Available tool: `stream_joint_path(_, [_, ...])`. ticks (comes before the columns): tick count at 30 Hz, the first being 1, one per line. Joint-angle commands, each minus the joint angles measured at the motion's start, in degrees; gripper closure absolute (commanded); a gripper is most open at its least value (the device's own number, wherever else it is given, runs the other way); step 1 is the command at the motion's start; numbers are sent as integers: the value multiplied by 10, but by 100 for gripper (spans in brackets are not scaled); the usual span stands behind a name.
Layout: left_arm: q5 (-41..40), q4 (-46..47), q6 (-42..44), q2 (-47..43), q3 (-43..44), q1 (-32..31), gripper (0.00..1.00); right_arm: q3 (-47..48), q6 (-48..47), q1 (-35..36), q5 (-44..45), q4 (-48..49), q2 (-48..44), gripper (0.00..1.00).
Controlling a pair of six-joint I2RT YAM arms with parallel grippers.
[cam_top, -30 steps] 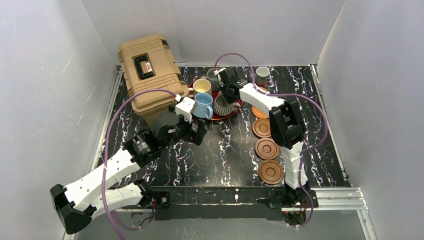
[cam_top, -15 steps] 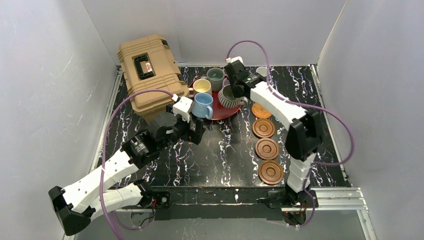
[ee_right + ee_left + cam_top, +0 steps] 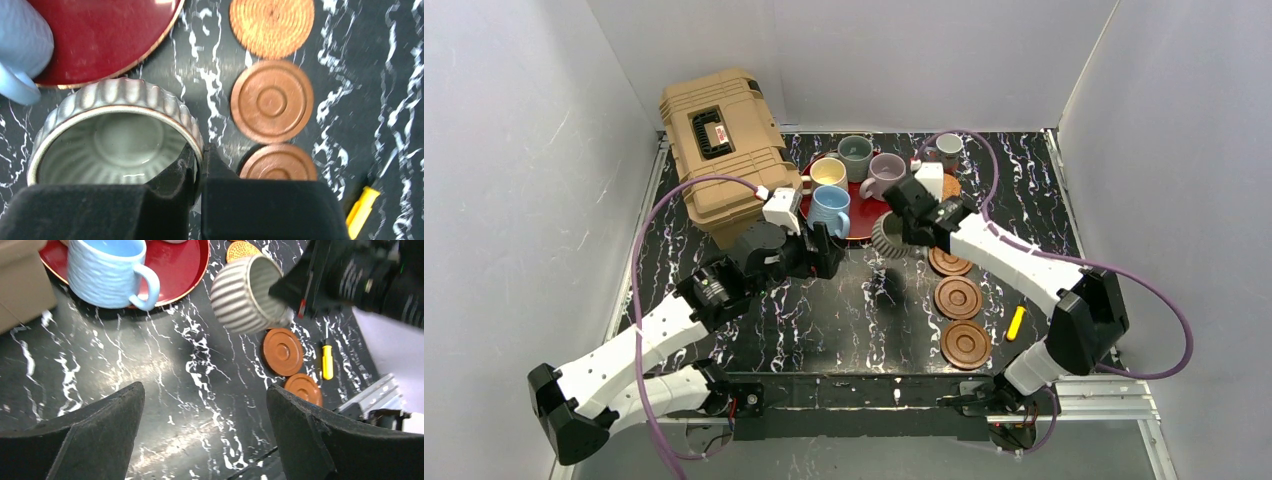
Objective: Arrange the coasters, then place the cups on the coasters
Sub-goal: Pick up the cup from the tray, then place the cup at the center of the board.
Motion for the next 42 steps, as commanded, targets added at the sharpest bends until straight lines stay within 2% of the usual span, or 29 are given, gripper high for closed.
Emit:
stream_joint_path(1, [-15, 0, -140, 21, 7, -6, 11, -61, 135, 37, 47, 26, -62, 99])
stream_joint_path(7, [-28, -1, -205, 58, -21, -44, 11, -155, 228, 91, 71, 35, -98, 99])
stream_joint_path(12, [-53, 0, -238, 101, -24, -87, 11, -197, 269, 116, 74, 48, -102, 99])
stream_joint_path(21, [-59, 25, -254, 149, -35, -98, 10, -208, 305, 138, 100, 31, -71, 98])
stream_joint_path(25, [-55, 37, -261, 169, -38, -98, 10, -221, 303, 139, 86, 50, -62, 92])
stream_joint_path(30, [-58, 47, -271, 186, -40, -98, 9, -226, 305, 139, 72, 58, -55, 91])
stream_joint_path(34, [-48, 61, -267, 200, -40, -97, 8, -230, 301, 139, 68, 64, -55, 82])
stream_joint_path(36, [-33, 60, -256, 209, -35, -93, 7, -231, 299, 139, 66, 68, -60, 73])
stream_joint_path(42, [-10, 48, -222, 191, -35, -70, 6, -255, 280, 139, 53, 98, -102, 55])
